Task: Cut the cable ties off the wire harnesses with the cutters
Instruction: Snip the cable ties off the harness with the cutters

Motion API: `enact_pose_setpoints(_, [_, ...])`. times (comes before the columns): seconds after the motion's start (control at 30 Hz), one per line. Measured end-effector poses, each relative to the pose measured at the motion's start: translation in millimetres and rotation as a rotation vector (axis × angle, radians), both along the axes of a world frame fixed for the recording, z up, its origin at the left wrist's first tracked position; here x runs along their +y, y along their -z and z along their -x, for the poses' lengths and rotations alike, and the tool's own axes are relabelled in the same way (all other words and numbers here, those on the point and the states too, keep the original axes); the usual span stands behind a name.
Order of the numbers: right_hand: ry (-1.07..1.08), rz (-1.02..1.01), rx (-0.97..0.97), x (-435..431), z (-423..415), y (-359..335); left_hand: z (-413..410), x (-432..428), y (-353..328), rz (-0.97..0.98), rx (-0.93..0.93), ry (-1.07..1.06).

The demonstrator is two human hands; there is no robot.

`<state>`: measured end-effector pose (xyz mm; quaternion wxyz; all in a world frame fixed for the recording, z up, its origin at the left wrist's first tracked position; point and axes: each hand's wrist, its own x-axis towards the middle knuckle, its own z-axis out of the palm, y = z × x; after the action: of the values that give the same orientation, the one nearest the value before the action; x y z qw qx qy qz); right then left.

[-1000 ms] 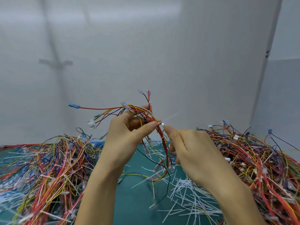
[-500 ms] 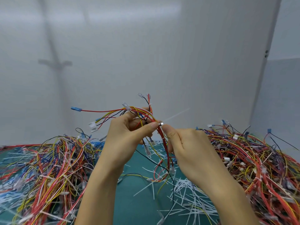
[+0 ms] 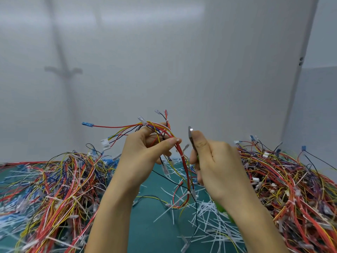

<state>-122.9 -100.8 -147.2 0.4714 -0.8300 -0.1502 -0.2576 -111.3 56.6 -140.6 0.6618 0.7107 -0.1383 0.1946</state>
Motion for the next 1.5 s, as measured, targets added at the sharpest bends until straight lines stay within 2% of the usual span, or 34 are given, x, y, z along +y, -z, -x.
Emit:
enact_pose_setpoints(0.13, [0.040,0.011,-0.019,-7,-4,2,0,6,0,0.107,0.043,0.075])
enact_pose_setpoints(0.27, [0.008,0.104,0.072,-9,-9,7,1,8,-3,0.287,0.099,0.232])
enact_pose_setpoints(0.4, [-0.045,0.004,0.071,0,-13,12,-1,9,-6,0.382,0.138,0.295])
enact_pose_setpoints(0.5, [-0.053,-0.126,0.067,1,-15,11,-3,13,-6,0.254,0.183,0.180])
enact_pose_setpoints(0.6, [-0.033,-0.160,0.044,-4,-16,10,-1,18,-5,0.070,0.216,0.062])
enact_pose_setpoints(0.7, [-0.004,-0.180,0.034,-5,-17,11,2,20,-2,-0.052,0.198,0.030])
enact_pose_setpoints(0.97, [0.072,-0.230,0.009,-9,-19,11,4,30,-5,0.040,0.011,-0.184])
enact_pose_setpoints(1.07, [0.078,-0.263,-0.016,-11,-20,10,4,36,-5,0.038,0.037,-0.284])
enact_pose_setpoints(1.23, [0.082,-0.324,-0.090,-14,-21,10,8,41,-3,-0.205,0.293,-0.164])
enact_pose_setpoints(1.4, [0.040,-0.384,-0.120,-13,-19,10,2,26,2,-0.499,0.318,-0.040])
enact_pose_setpoints(1.43, [0.030,-0.391,-0.118,-12,-19,10,1,22,4,-0.533,0.321,-0.004])
enact_pose_setpoints(1.5, [0.005,-0.393,-0.110,-11,-18,10,1,14,4,-0.454,0.308,0.083])
